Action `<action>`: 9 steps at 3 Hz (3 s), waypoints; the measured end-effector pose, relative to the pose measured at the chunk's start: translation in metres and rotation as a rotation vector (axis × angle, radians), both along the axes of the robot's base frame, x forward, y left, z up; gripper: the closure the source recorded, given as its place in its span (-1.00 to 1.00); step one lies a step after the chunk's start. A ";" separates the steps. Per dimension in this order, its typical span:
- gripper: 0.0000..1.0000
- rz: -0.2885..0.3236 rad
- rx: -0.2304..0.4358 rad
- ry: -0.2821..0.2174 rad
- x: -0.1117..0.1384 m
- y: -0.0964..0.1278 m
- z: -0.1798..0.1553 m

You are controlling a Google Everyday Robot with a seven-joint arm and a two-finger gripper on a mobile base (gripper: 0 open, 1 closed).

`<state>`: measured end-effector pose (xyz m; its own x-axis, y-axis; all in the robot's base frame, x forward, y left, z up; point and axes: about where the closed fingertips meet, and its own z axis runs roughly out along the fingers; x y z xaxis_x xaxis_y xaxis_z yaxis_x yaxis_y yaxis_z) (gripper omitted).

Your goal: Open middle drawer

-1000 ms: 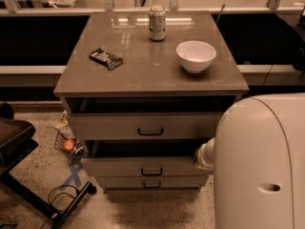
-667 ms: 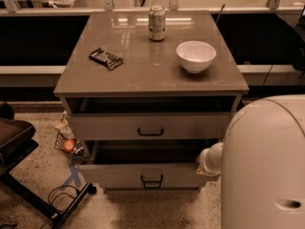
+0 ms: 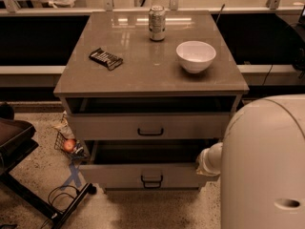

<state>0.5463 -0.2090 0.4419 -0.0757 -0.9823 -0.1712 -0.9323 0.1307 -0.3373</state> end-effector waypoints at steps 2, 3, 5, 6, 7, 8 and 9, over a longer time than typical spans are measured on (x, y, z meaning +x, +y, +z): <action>-0.30 0.002 0.000 0.003 -0.001 0.001 -0.001; -0.76 0.003 0.000 0.004 -0.001 0.001 -0.002; -1.00 0.003 0.001 0.006 -0.001 0.002 -0.003; -0.65 0.004 0.001 0.007 -0.002 0.002 -0.003; -0.19 0.005 0.001 0.008 -0.002 0.003 -0.004; 0.30 -0.020 0.001 0.042 -0.025 0.002 -0.010; 0.76 -0.068 0.005 0.099 -0.057 -0.001 -0.020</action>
Offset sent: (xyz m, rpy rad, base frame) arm -0.0003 0.0004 -0.0006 0.0001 0.0012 0.0008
